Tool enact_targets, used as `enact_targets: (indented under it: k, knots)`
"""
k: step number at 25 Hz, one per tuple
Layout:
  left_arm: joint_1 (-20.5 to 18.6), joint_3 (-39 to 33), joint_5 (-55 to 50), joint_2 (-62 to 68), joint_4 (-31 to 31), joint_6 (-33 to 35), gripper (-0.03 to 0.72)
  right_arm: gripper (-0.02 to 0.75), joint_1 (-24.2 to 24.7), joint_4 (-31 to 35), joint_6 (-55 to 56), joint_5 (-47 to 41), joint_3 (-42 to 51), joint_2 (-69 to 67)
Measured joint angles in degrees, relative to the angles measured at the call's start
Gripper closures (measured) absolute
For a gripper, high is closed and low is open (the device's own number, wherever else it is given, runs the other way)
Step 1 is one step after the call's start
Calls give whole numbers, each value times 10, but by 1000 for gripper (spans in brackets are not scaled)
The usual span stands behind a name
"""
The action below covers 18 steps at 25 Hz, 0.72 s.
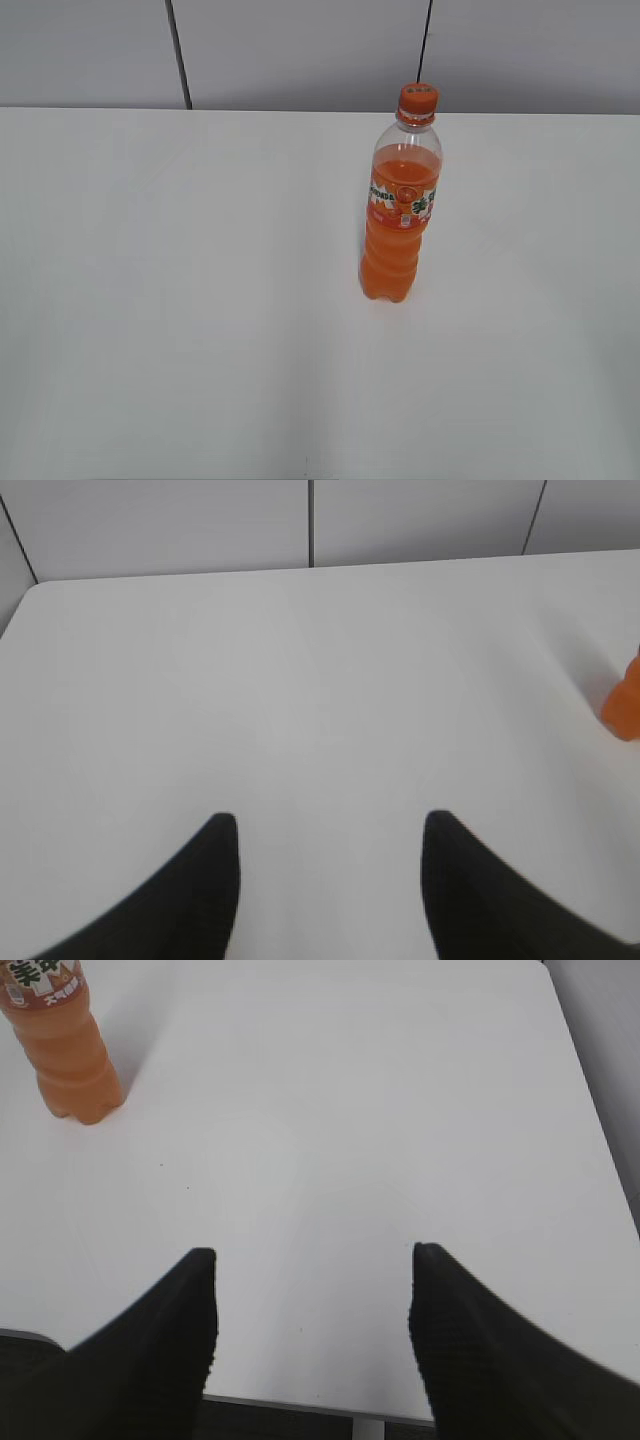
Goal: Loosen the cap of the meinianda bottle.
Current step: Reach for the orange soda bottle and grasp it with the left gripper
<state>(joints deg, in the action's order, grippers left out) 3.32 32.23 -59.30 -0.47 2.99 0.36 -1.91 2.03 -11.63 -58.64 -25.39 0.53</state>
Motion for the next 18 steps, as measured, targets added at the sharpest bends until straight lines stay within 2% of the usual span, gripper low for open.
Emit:
enact_targets:
  k: [18]
  knots:
    - [0,0,0,0,0,0,315,279,0,0,0,0,0,0]
